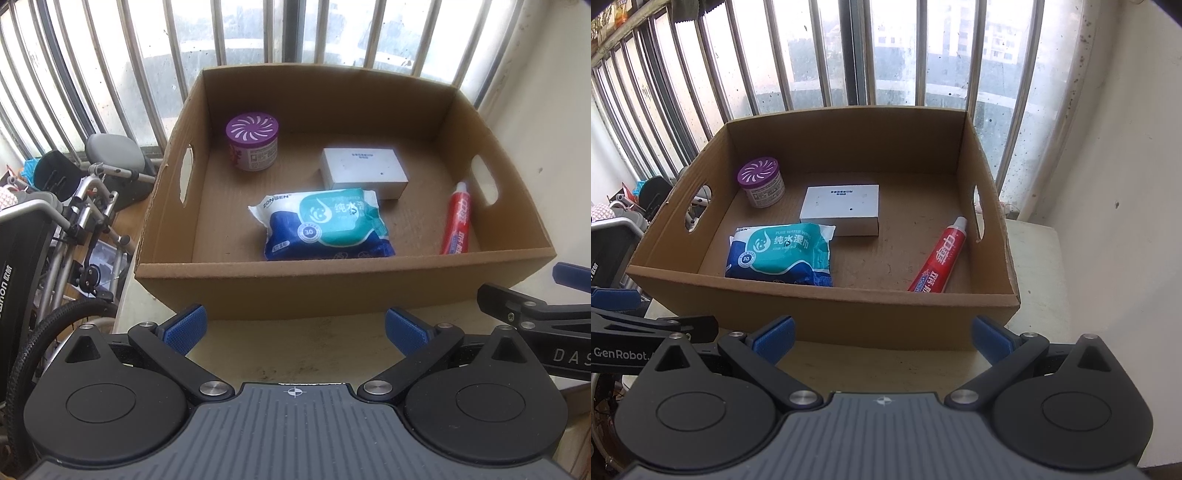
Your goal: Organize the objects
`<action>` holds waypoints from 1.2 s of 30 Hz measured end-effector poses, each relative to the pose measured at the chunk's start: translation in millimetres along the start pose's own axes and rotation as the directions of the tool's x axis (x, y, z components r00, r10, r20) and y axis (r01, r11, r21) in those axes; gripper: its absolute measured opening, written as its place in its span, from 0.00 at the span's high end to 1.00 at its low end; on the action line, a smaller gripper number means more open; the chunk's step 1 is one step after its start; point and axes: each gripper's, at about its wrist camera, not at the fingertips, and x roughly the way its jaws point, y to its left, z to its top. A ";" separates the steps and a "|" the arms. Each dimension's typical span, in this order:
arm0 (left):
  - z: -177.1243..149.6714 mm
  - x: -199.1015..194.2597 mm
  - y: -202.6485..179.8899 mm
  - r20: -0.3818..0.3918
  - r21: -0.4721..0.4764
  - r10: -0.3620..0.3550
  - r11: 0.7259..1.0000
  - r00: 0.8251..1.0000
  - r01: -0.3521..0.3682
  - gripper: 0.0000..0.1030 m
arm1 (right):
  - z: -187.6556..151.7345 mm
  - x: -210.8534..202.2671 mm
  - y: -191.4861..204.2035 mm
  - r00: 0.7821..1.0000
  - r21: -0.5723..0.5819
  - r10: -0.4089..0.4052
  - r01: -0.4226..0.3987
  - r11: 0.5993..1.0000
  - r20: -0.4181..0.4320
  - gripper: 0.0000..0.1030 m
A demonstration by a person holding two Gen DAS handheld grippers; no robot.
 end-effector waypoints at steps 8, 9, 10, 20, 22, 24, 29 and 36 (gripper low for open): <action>0.8 1.1 0.8 0.001 0.002 0.008 1.000 1.000 -0.008 0.00 | -0.3 2.6 0.5 1.000 0.007 0.003 -0.003 1.000 -0.007 0.00; 1.2 1.2 1.2 0.002 0.003 0.008 1.000 1.000 -0.008 0.00 | -0.4 3.1 0.8 1.000 0.009 0.004 -0.004 1.000 -0.008 0.00; 1.7 1.2 1.6 0.003 0.004 0.009 1.000 1.000 -0.009 0.00 | -0.4 3.3 0.9 1.000 0.011 0.005 -0.005 1.000 -0.008 0.00; 4.0 2.0 1.2 0.001 0.005 0.022 1.000 1.000 -0.022 0.00 | 1.1 7.1 1.7 1.000 0.015 0.006 -0.006 1.000 -0.016 0.00; 4.5 1.6 1.4 0.000 0.004 0.020 1.000 1.000 -0.020 0.00 | 0.4 8.0 1.8 1.000 0.018 0.006 -0.006 1.000 -0.022 0.00; 4.8 0.6 0.6 0.002 0.006 0.021 1.000 1.000 -0.021 0.00 | 0.6 8.3 1.0 1.000 0.024 0.010 -0.009 1.000 -0.023 0.00; 6.8 1.4 -0.9 0.004 0.012 0.025 1.000 1.000 -0.025 0.00 | 1.0 8.5 -0.1 1.000 0.033 0.011 -0.011 0.999 -0.024 0.00; 7.7 2.7 -1.4 0.001 0.010 0.026 1.000 1.000 -0.026 0.00 | 1.5 9.2 -0.7 1.000 0.036 0.012 -0.011 0.999 -0.025 0.00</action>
